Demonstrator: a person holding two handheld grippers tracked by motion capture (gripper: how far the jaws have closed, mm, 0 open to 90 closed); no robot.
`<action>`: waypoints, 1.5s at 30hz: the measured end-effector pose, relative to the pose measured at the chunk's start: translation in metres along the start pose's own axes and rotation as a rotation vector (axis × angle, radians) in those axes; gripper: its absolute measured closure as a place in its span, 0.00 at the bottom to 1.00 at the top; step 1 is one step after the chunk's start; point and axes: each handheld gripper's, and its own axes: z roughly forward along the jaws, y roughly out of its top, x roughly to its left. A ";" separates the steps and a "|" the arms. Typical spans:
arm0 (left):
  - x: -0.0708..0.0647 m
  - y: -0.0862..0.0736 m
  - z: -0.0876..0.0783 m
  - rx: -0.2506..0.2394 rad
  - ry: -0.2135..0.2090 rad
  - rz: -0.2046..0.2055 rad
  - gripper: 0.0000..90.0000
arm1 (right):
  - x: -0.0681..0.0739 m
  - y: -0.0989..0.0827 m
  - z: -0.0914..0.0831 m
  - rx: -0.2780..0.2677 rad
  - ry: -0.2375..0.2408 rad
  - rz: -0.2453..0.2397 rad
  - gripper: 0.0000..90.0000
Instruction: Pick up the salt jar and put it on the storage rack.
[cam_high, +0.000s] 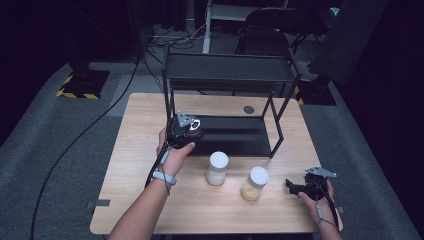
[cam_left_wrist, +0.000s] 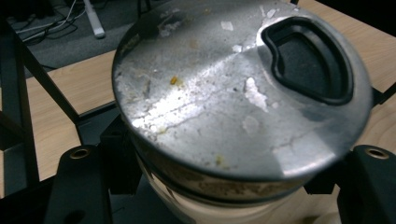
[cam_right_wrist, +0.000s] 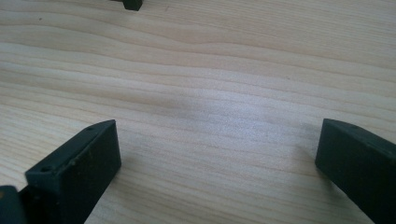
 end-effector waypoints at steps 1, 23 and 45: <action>0.001 0.000 0.003 0.001 0.000 0.002 0.34 | 0.000 0.000 0.000 0.000 0.000 0.000 0.00; 0.014 -0.007 0.041 0.037 0.013 -0.023 0.34 | 0.002 0.000 0.000 -0.001 -0.005 0.004 0.00; 0.011 -0.013 0.061 0.093 0.007 -0.009 0.34 | 0.003 -0.001 -0.002 0.001 -0.002 0.003 0.00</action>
